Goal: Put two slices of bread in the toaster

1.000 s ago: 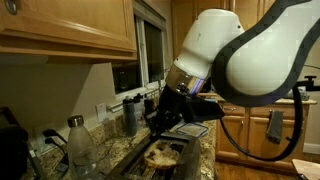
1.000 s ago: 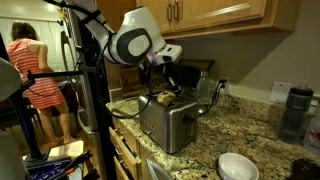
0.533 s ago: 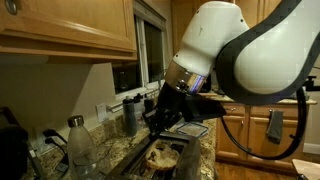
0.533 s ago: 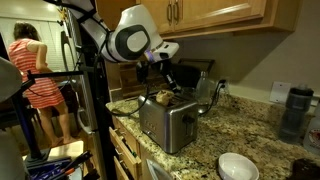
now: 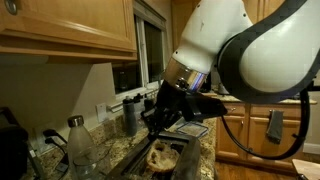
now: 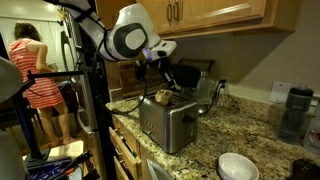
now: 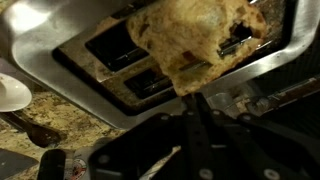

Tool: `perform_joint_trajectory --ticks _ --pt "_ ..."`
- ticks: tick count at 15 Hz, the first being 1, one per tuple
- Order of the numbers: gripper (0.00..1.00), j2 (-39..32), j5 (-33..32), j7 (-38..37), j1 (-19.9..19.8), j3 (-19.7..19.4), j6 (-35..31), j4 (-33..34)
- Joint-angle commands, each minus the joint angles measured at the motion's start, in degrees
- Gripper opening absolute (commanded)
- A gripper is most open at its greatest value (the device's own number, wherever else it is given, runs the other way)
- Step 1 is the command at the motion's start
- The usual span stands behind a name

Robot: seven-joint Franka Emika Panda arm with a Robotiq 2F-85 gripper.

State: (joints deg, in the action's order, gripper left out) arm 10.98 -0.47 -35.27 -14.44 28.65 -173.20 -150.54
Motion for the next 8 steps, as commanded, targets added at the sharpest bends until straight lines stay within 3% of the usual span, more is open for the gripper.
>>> perform_joint_trajectory --ticks 1,8 --pt "0.08 3.70 -1.31 -2.92 -1.59 1.68 2.28 -1.67" --pt "0.08 5.02 -1.10 -3.20 -1.44 1.99 3.62 -1.56"
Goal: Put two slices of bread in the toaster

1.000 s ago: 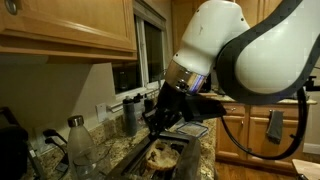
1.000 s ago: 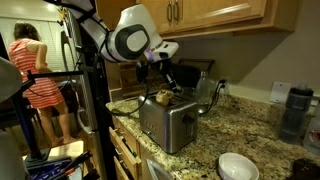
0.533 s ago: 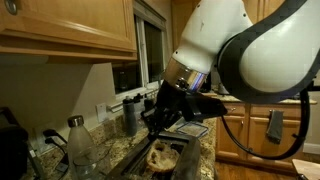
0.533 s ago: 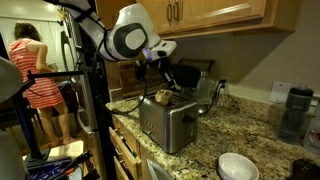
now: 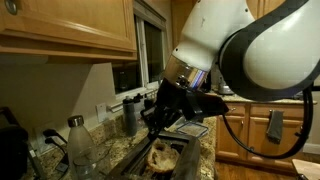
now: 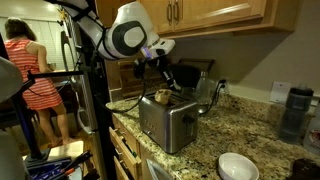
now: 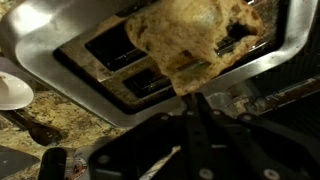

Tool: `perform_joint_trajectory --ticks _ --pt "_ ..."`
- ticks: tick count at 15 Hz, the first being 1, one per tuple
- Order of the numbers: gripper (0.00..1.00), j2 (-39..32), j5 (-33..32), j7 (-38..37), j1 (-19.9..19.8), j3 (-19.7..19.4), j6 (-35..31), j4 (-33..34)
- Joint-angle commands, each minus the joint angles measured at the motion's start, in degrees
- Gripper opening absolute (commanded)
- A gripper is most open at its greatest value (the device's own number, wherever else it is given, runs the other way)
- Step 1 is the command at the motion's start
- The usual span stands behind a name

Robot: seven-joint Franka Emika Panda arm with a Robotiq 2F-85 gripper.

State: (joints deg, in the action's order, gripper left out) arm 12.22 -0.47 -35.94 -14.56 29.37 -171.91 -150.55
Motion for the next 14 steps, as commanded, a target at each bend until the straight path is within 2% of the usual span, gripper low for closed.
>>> perform_joint_trajectory --ticks 1,11,12,14 --pt "0.08 3.96 -1.09 -2.59 -1.31 1.31 2.46 -1.53" --pt "0.08 5.93 -0.50 -2.21 -0.84 0.95 3.07 -2.08" --pt "0.33 5.72 -0.39 -2.09 -0.78 0.86 3.22 -1.96" --pt "0.40 5.38 -0.19 -2.26 -0.67 0.92 3.90 -1.68"
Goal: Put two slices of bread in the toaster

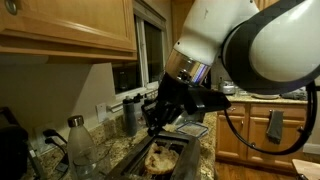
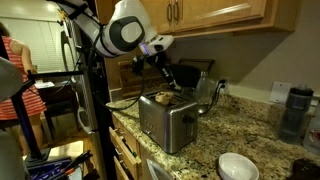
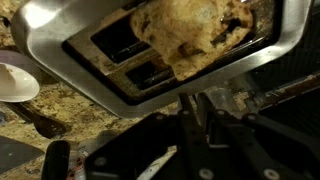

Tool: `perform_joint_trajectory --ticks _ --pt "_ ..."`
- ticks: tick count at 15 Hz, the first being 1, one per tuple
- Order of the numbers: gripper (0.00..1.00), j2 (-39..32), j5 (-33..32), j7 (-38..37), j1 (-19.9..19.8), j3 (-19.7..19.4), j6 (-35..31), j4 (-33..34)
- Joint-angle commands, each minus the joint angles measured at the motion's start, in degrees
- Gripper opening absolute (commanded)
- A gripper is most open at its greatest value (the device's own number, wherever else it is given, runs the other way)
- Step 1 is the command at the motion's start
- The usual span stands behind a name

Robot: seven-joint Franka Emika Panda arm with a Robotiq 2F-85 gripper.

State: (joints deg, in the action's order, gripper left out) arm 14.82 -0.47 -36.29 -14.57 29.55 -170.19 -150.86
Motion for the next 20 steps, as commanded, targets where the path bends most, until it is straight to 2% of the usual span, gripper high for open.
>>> perform_joint_trajectory --ticks 1,9,10,20 --pt "0.45 2.65 -0.10 -1.93 -0.57 0.76 2.50 -1.33" --pt "0.97 1.30 -1.09 -5.47 -1.71 2.76 4.69 -0.11" --pt "1.00 1.16 -1.25 -6.25 -1.91 3.06 4.71 0.01" --pt "1.00 0.25 -1.98 -11.62 -6.38 6.73 5.22 0.72"
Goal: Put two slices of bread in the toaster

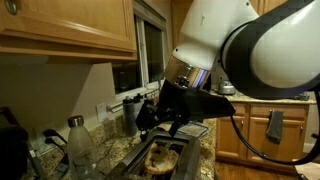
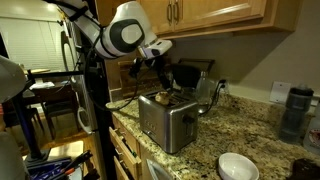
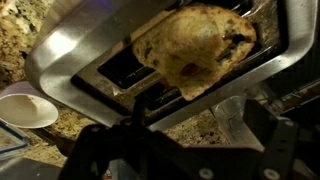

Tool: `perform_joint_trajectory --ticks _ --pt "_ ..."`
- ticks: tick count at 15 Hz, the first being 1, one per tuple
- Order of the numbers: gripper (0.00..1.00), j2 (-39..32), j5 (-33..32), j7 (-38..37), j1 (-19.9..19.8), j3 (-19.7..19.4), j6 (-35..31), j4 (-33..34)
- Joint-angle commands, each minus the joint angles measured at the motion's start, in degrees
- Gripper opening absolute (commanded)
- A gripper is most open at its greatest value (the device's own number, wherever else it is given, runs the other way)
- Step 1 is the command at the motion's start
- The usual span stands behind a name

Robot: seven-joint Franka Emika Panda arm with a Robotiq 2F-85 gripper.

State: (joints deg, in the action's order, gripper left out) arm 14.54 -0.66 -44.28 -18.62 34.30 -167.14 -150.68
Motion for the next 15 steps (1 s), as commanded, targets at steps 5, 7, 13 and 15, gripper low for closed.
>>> perform_joint_trajectory --ticks 5,7,13,15 --pt "1.00 -0.27 -2.39 -5.98 -4.93 4.73 2.88 1.11" --pt "1.00 -0.55 -2.72 -6.95 -5.79 5.78 3.29 1.40" --pt "1.00 -1.85 -3.24 -8.40 -8.04 8.33 3.41 2.33" --pt "1.00 -2.67 -3.54 -8.88 -9.06 9.23 3.32 2.83"
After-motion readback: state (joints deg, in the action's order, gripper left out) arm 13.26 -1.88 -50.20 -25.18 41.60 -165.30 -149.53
